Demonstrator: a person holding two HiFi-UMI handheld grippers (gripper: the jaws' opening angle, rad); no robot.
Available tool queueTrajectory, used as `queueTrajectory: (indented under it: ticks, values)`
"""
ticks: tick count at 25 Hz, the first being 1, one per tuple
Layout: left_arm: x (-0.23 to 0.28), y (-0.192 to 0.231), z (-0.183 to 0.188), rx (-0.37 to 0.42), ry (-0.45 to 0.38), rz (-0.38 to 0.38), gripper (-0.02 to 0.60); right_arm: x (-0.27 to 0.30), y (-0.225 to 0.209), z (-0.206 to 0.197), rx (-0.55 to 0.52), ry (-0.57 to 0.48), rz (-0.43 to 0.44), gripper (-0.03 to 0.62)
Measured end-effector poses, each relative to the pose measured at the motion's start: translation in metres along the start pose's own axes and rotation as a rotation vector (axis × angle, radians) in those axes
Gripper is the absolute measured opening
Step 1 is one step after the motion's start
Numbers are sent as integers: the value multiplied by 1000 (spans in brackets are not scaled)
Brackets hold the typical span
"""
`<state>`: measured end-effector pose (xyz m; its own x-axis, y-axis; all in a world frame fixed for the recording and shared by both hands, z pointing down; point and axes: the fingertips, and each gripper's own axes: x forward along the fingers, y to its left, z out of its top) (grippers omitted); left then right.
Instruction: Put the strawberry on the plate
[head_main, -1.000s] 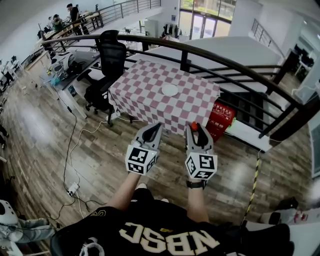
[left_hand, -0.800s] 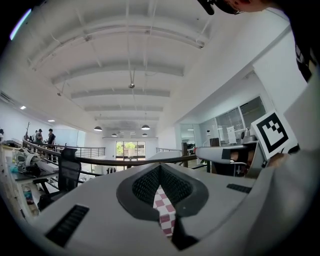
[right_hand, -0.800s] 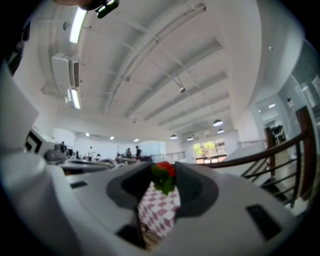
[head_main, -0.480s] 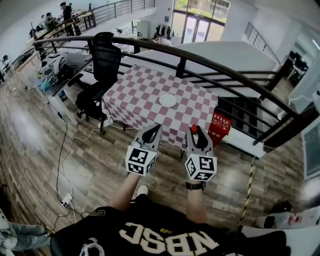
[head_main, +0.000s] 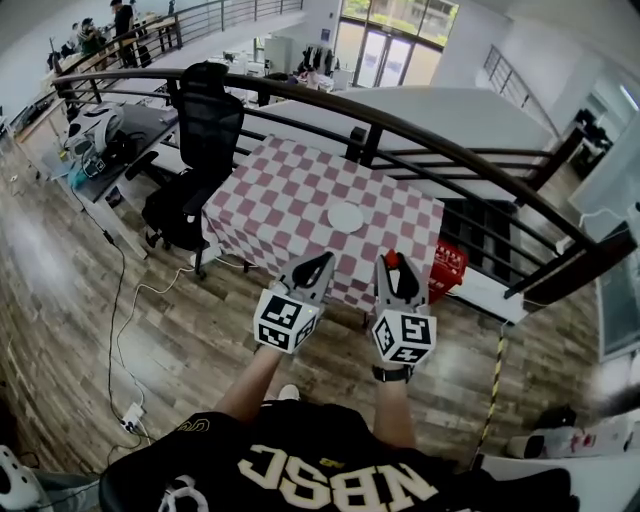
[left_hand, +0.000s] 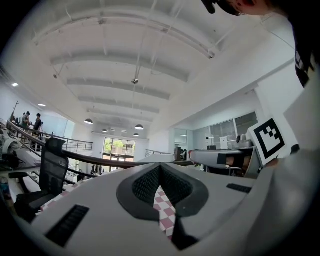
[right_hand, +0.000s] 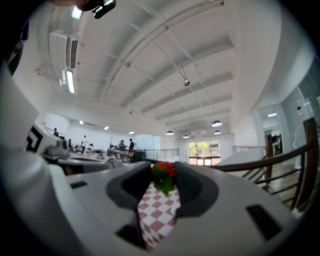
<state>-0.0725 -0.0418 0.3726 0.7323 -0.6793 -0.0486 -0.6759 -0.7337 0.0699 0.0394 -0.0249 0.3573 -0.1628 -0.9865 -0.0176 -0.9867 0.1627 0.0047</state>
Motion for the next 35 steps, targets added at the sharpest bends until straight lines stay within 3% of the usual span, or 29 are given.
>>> queueTrajectory:
  ticks: [5,11,16,25,35]
  values:
    - [14,26,-15,-55,4,-32,15,22,2,-18,-13,44,-25,156]
    - [43,41,-16,-60,2,-37,15,51,-20,-18,-9,52,-42,156]
    - [89,66,-25,-13,15,5,15,103,-42,-26,12,35,6,156]
    - [178,92,2,54,-19,68,15,191,-100,9,24,-57,95,156]
    - [246,102,-33,34,40,111,15,238,-160,-37,80,0,153,156]
